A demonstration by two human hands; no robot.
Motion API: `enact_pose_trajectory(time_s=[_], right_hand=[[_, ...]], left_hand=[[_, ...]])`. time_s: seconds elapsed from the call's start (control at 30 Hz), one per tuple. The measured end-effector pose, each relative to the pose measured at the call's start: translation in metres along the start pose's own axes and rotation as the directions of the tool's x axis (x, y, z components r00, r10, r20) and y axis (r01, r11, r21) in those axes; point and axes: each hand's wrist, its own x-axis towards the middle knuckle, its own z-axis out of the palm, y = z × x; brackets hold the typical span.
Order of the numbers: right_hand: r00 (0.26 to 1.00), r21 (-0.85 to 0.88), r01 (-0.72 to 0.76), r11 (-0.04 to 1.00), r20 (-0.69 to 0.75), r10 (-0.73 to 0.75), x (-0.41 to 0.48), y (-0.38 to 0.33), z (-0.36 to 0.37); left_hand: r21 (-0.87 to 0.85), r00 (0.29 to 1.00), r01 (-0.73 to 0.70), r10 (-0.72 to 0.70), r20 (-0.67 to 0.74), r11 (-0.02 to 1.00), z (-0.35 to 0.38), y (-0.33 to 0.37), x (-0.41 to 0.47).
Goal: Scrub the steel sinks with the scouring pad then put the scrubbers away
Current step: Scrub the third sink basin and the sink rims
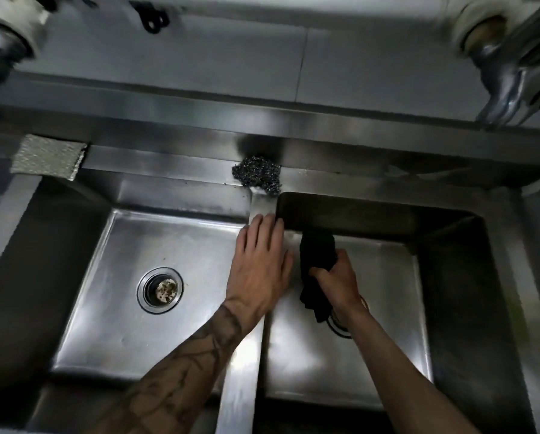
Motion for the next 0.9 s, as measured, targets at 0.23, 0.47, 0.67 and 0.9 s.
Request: enact_pose_trajectory(time_s=[0.23, 0.47, 0.67, 0.9], right_hand=[[0.984, -0.151, 0.119, 0.981, 0.147, -0.097, 0.074, 0.041, 0.019], [0.743, -0.631, 0.599, 0.494, 0.206, -0.637, 0.088, 0.08, 0.03], [0.663, -0.699, 0.655, 0.286, 0.351, -0.661, 0.132, 0.116, 0.056], [0.653, -0.638, 0.693, 0.335, 0.358, -0.667, 0.068, 0.15, 0.076]], left_hand=[[-0.004, 0.998, 0.051, -0.052, -0.027, 0.999, 0.0, 0.003, -0.001], [-0.005, 0.999, 0.054, -0.054, -0.008, 0.999, 0.0, 0.002, -0.003], [-0.023, 0.998, 0.066, -0.066, -0.004, 0.998, -0.001, 0.002, -0.001], [-0.047, 0.998, 0.066, -0.066, -0.003, 0.997, 0.0, 0.002, 0.0]])
